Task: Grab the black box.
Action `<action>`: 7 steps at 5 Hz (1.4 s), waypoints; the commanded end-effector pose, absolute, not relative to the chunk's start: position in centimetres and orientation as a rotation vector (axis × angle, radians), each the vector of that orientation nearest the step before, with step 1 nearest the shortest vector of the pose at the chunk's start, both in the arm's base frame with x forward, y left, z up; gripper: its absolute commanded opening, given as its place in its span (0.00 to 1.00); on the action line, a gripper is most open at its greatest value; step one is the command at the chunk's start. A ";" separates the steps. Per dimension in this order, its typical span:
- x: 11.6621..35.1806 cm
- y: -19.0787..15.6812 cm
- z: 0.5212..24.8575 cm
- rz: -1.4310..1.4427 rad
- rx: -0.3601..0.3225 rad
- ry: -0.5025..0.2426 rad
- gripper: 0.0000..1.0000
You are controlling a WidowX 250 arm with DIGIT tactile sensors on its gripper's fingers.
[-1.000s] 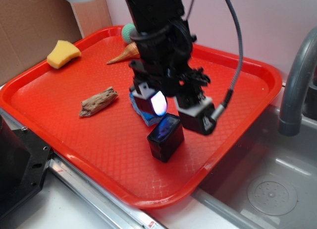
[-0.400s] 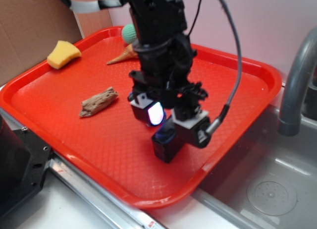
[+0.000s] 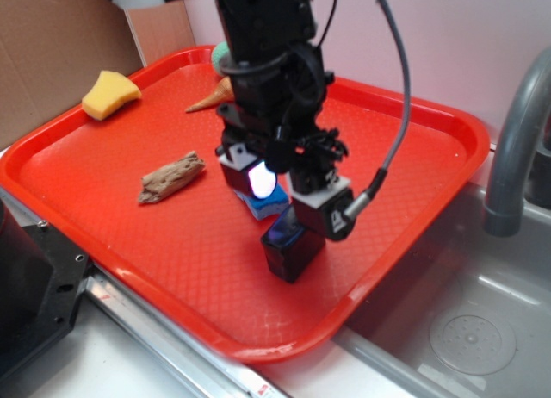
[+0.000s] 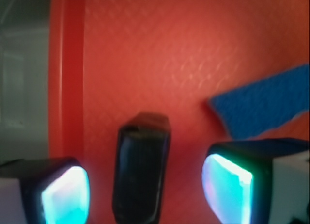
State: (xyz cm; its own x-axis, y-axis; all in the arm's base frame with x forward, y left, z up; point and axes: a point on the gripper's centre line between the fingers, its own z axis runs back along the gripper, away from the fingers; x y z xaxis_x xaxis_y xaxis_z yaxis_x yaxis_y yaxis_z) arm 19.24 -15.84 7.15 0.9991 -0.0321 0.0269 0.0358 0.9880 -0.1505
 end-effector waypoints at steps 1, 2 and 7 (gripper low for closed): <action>20.4 -17.5 6.2 -0.016 -0.251 0.034 1.00; 20.2 -16.7 6.1 0.016 -0.211 0.086 1.00; 20.3 -16.4 5.1 -0.018 -0.280 0.167 0.00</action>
State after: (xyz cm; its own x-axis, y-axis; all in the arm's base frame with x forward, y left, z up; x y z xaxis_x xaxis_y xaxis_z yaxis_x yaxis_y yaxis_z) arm 19.37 -16.35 4.55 0.9800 -0.0354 -0.1957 -0.0159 0.9670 -0.2543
